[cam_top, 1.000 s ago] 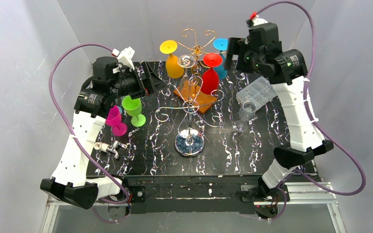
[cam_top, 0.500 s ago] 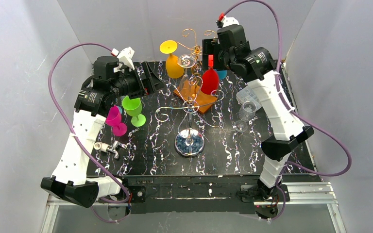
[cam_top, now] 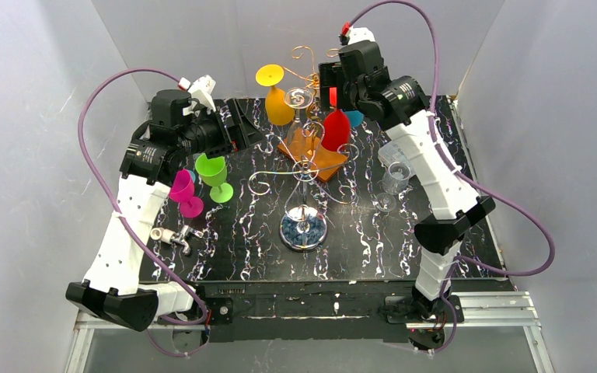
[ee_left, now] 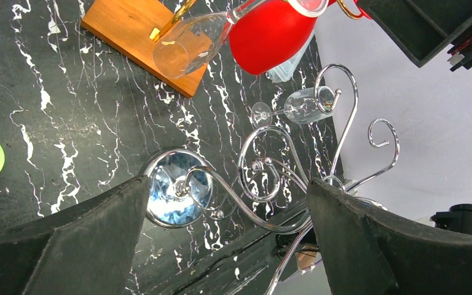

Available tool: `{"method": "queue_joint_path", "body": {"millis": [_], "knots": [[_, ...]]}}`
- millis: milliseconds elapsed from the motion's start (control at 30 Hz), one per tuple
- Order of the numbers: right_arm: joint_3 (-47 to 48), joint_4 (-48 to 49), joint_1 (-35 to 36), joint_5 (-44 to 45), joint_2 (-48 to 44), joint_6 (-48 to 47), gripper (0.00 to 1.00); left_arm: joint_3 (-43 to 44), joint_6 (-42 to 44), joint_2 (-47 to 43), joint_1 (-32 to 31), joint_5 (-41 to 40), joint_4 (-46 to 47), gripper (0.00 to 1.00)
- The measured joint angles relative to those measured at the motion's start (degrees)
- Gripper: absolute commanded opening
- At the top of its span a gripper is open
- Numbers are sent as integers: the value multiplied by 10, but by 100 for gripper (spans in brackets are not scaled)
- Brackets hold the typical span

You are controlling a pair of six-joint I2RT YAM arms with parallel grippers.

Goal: Take the wine glass off the wine glass rack
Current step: Pick up the wine glass from the wine rack.

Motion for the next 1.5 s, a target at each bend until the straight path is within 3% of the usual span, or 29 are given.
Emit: {"method": "queue_joint_path", "body": {"millis": [600, 1133, 1500], "knots": [[-3, 31, 0, 10, 24, -12, 98, 0, 0, 3, 0, 0, -1, 99], [-10, 48, 2, 20, 35, -11, 70, 0, 0, 3, 0, 1, -1, 99], [-18, 56, 2, 30, 24, -10, 66, 0, 0, 3, 0, 1, -1, 99]]}}
